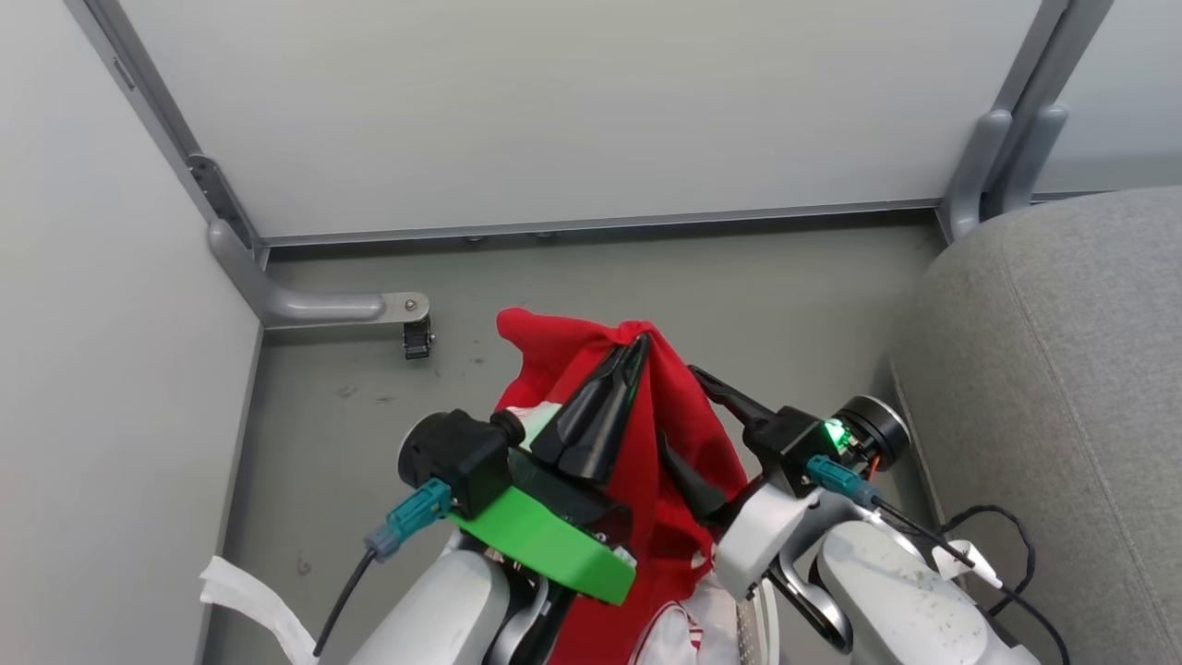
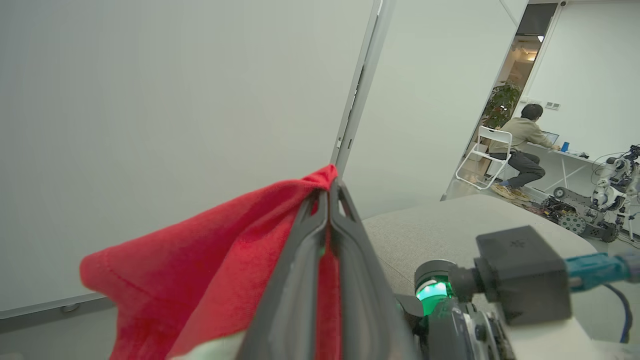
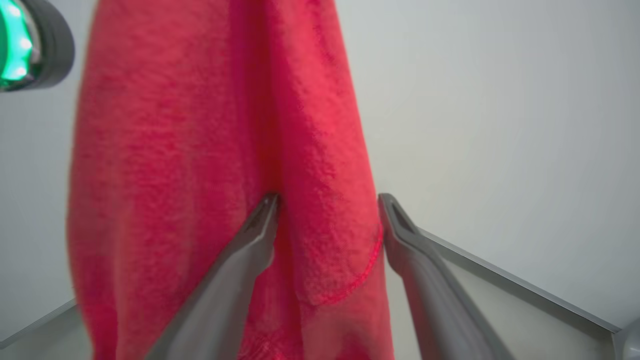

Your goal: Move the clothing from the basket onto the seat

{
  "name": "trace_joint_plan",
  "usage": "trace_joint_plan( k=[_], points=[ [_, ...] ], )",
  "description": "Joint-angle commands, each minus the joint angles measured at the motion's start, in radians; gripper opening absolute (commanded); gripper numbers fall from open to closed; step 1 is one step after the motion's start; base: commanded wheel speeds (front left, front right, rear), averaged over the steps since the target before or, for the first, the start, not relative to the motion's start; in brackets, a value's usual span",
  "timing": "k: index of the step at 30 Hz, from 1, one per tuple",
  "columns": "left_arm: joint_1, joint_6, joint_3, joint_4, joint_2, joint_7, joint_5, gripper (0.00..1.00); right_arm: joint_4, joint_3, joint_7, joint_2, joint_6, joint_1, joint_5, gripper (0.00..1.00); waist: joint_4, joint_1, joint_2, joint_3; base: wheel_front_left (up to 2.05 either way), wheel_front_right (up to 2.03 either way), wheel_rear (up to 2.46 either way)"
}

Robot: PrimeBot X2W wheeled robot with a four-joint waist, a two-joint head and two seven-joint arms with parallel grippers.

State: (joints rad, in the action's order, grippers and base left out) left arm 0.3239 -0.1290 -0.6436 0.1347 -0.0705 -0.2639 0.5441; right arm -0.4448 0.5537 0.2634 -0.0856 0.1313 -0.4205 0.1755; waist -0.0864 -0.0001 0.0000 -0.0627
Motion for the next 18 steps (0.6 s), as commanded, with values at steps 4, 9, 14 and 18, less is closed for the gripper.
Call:
trace_joint_plan(
  k=[4, 9, 14, 18],
  points=[
    [0.022, -0.003, 0.010, -0.008, 0.003, -0.001, 0.000, 0.00, -0.037, -0.002, 0.002, 0.014, -0.001, -0.019, 0.043, 0.00, -0.007, 0.0001, 0.0000, -0.006, 0.00, 0.00, 0.00],
    [-0.001, -0.003, 0.058, -0.014, 0.007, -0.001, -0.014, 1.00, -0.012, -0.034, 0.002, 0.017, -0.001, 0.013, 0.076, 0.00, 0.023, 0.0001, 0.0000, -0.016, 0.00, 0.00, 0.00],
    [-0.017, -0.003, 0.086, -0.003, 0.007, -0.001, -0.031, 1.00, 0.059, -0.100, 0.002, 0.015, -0.001, 0.060, 0.094, 0.00, 0.080, 0.0001, 0.0000, -0.034, 0.00, 0.00, 0.00],
    [-0.025, -0.003, 0.101, 0.007, 0.006, -0.001, -0.046, 1.00, 0.140, -0.149, 0.002, 0.016, -0.001, 0.102, 0.102, 0.00, 0.148, 0.0001, 0.0000, -0.047, 0.00, 0.00, 0.00]
  ],
)
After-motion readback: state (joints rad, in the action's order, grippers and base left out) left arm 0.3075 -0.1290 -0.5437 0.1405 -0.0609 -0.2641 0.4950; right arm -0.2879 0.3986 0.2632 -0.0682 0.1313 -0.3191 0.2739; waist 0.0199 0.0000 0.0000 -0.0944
